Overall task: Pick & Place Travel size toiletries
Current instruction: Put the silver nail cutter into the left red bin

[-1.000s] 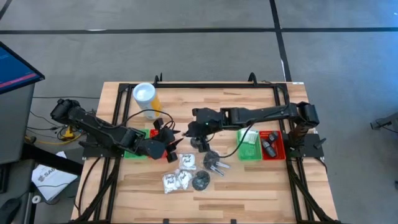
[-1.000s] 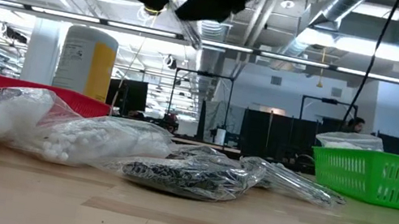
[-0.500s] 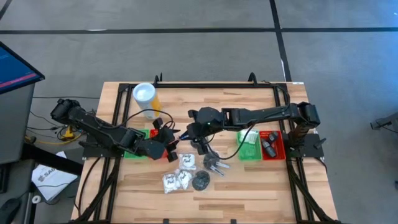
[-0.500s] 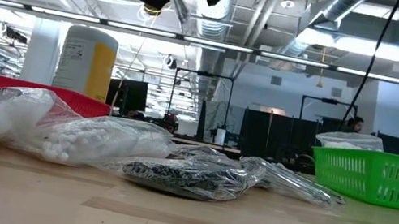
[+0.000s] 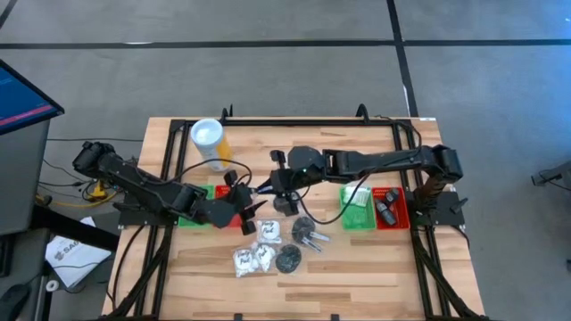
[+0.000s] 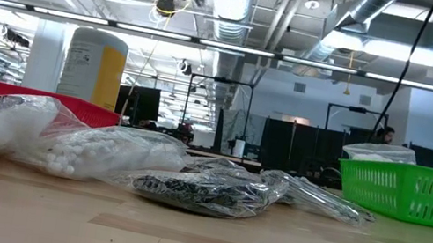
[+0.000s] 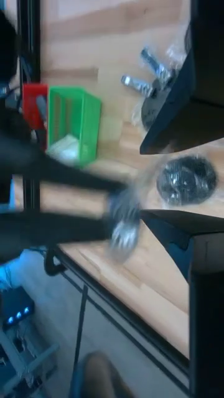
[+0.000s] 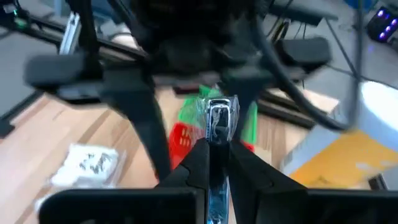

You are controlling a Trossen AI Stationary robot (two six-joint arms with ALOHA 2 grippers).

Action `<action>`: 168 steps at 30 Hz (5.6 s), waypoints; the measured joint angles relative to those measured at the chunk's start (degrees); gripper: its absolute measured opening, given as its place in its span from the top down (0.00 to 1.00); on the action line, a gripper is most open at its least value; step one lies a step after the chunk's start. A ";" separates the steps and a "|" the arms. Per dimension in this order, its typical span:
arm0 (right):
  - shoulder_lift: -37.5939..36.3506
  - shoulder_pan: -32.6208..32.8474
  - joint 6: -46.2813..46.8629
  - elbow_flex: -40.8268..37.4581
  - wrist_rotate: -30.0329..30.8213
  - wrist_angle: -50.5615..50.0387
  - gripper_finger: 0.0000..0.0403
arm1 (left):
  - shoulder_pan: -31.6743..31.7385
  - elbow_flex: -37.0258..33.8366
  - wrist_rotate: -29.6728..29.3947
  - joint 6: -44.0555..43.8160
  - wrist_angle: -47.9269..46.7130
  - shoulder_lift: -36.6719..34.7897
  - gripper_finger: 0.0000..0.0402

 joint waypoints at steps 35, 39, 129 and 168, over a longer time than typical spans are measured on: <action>-1.48 3.45 -0.83 0.01 -0.93 -0.17 0.95 | 0.59 0.09 5.75 12.38 12.51 0.02 0.73; -1.48 3.45 -0.88 0.01 -0.84 -0.24 0.96 | 0.67 0.09 6.15 11.89 12.20 0.02 0.81; -3.60 -1.01 14.23 -8.29 -0.86 -33.45 0.84 | 10.99 -12.96 28.16 -38.69 -27.80 -4.71 0.76; 5.71 9.88 26.05 -8.34 -1.23 -37.88 0.84 | 10.84 -12.98 24.72 -19.95 -4.57 -4.71 0.65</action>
